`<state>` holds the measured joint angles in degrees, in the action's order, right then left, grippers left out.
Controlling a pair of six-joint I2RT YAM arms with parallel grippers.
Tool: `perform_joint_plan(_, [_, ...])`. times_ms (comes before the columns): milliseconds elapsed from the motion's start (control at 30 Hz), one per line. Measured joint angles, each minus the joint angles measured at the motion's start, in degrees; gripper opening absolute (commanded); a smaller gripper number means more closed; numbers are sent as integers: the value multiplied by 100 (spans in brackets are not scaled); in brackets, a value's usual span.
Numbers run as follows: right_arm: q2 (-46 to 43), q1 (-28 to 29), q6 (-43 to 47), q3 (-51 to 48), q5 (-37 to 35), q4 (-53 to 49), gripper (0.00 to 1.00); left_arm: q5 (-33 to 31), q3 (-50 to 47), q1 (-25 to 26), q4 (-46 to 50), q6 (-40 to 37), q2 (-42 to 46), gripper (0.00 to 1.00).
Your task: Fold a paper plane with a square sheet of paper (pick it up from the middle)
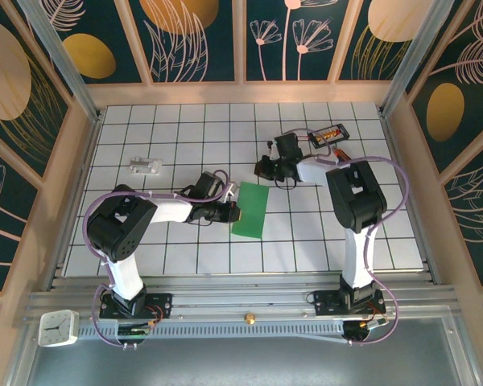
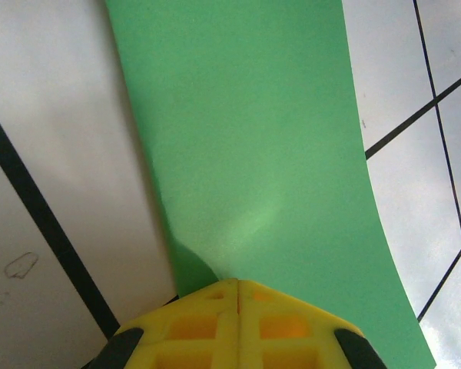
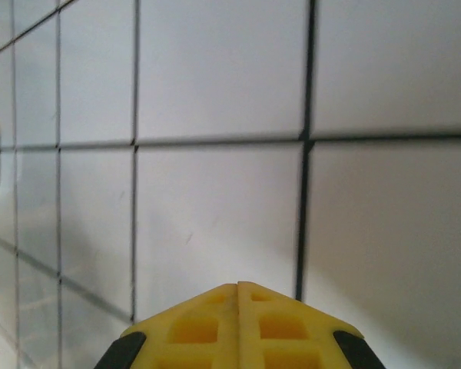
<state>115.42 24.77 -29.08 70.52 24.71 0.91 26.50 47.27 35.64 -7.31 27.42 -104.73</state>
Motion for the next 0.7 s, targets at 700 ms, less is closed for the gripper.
perform_joint_plan(700, [212,612,-275,-533,581,673,0,-66,37,28,59,109,50,7])
